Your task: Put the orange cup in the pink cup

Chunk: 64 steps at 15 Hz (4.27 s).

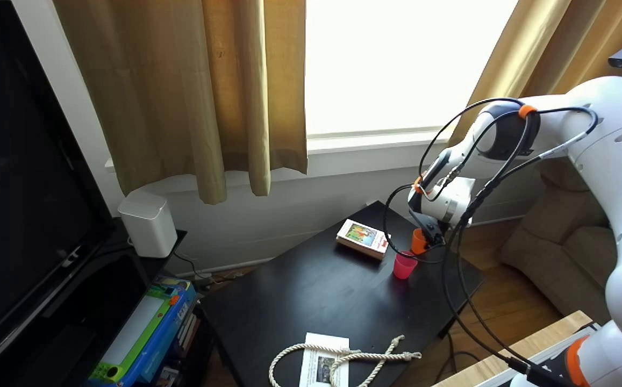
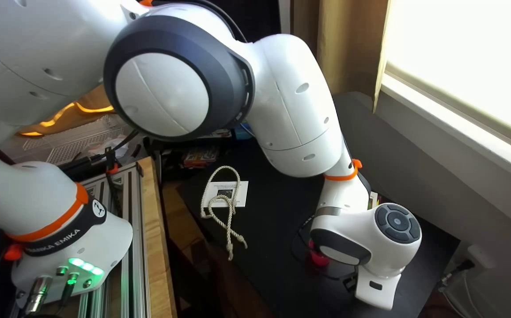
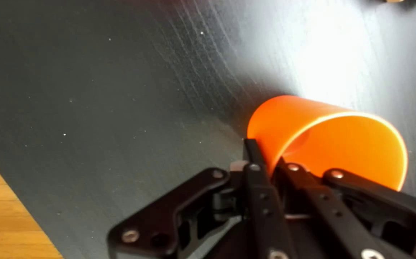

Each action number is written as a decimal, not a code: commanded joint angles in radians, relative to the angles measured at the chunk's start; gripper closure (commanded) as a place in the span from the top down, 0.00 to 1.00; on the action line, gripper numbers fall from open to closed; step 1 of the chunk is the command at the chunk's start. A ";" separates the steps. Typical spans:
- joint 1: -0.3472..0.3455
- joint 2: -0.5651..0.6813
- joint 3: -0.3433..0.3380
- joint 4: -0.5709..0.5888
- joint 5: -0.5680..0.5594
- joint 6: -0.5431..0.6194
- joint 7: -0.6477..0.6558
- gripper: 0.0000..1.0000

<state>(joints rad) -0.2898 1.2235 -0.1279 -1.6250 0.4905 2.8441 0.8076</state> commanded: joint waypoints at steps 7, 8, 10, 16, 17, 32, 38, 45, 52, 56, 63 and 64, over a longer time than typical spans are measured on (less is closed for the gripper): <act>-0.039 -0.183 0.074 -0.214 0.013 -0.004 -0.196 0.01; -0.032 -0.208 0.077 -0.247 0.016 -0.001 -0.213 0.01; -0.015 -0.265 0.080 -0.328 0.023 0.011 -0.237 0.01; 0.053 -0.367 0.050 -0.495 0.022 0.146 -0.256 0.01; 0.056 -0.380 0.054 -0.515 0.023 0.163 -0.258 0.01; 0.058 -0.412 0.117 -0.578 0.004 0.142 -0.353 0.01; 0.067 -0.389 0.109 -0.557 0.001 0.122 -0.357 0.01; 0.087 -0.361 0.094 -0.526 -0.003 0.121 -0.347 0.05; 0.084 -0.364 0.097 -0.521 0.001 0.133 -0.351 0.66; 0.068 -0.420 0.097 -0.561 -0.003 0.139 -0.378 0.95; 0.065 -0.656 0.048 -0.711 -0.021 0.062 -0.427 1.00; 0.077 -0.694 0.031 -0.729 -0.028 0.037 -0.424 1.00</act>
<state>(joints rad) -0.2256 0.6689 -0.0643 -2.2544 0.4858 2.9507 0.4011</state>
